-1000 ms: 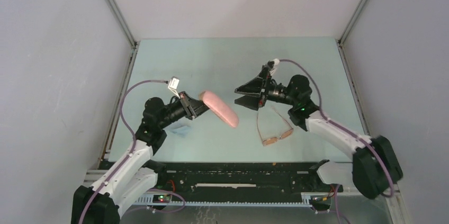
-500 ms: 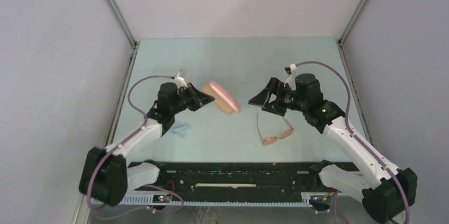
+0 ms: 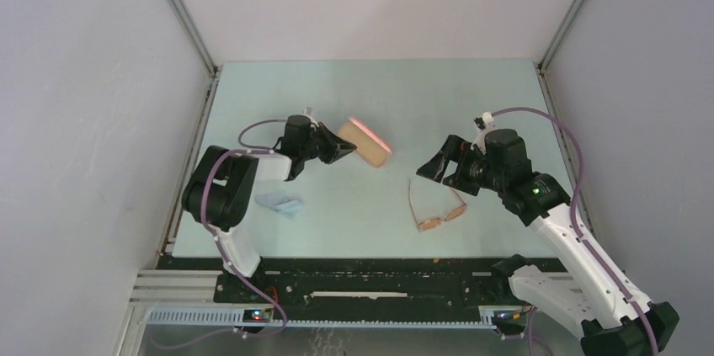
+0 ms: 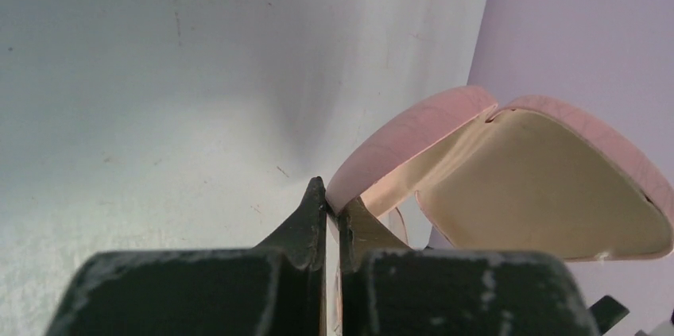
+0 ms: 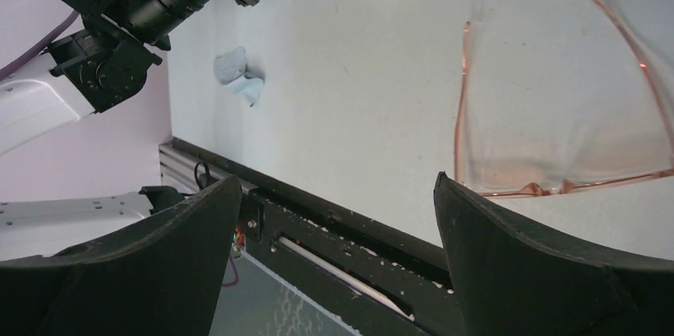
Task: Organize the sunglasses
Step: Place the sunglasses case at the center of the board.
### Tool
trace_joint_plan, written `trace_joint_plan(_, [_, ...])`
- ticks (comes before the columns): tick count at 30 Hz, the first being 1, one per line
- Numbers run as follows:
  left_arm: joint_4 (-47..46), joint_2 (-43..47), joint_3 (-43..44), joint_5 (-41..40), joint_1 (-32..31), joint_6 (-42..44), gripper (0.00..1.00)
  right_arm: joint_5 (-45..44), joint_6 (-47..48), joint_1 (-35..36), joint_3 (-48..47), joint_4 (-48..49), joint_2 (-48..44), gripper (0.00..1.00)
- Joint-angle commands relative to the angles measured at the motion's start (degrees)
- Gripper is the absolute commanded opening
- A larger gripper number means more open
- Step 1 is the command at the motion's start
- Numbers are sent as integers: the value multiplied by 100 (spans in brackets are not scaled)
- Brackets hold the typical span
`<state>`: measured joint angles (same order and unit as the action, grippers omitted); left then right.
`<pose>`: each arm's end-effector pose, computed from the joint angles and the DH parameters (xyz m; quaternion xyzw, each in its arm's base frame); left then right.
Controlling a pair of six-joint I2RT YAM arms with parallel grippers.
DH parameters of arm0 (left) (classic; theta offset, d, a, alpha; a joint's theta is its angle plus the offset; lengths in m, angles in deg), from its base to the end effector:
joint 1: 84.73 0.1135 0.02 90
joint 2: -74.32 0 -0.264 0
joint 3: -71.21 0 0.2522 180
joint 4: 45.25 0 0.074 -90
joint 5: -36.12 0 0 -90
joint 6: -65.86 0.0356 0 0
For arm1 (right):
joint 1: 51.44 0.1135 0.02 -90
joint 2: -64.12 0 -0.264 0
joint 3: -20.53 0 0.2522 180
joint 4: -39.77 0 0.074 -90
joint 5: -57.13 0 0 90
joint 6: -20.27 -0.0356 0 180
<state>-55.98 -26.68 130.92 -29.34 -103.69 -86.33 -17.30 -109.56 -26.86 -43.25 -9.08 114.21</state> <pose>0.3276 -0.1282 0.1521 -0.2147 0.8278 -0.4553 0.2479 0.1635 0.0853 0.3133 0.0549 0.8800 0.3449 0.3220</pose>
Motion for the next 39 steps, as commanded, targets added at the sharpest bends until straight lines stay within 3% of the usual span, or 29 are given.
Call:
trace_joint_plan(1, [-955,-189,-11,-265,-2,-828,0,-229,202,-144,-193,-261,-95,100])
trace_joint_plan(6, [-794,-197,-233,-687,-29,-1110,0,-107,202,-237,-192,-187,-39,99])
trace_joint_plan(13, [705,-359,148,-861,-68,-867,2,131,179,-373,-192,-25,30,99])
trace_joint_plan(17, [1037,-281,167,-1028,-114,-798,23,143,157,-389,-192,-39,43,100])
trace_joint_plan(20, [1048,-357,216,-974,-133,-798,29,148,163,-392,-192,-50,53,100])
trace_joint_plan(23, [929,-518,314,-932,-165,-891,23,148,169,-388,-192,-58,50,100])
trace_joint_plan(27, [784,-901,702,-749,-178,-1032,1,128,168,-400,-192,-117,-31,99])
trace_joint_plan(34, [1261,-1608,1955,-656,-340,-985,0,2,199,-428,-192,-362,-233,100])
trace_joint_plan(39, [2072,-2109,3004,-680,-611,-822,14,-11,208,-487,-192,-459,-342,100])
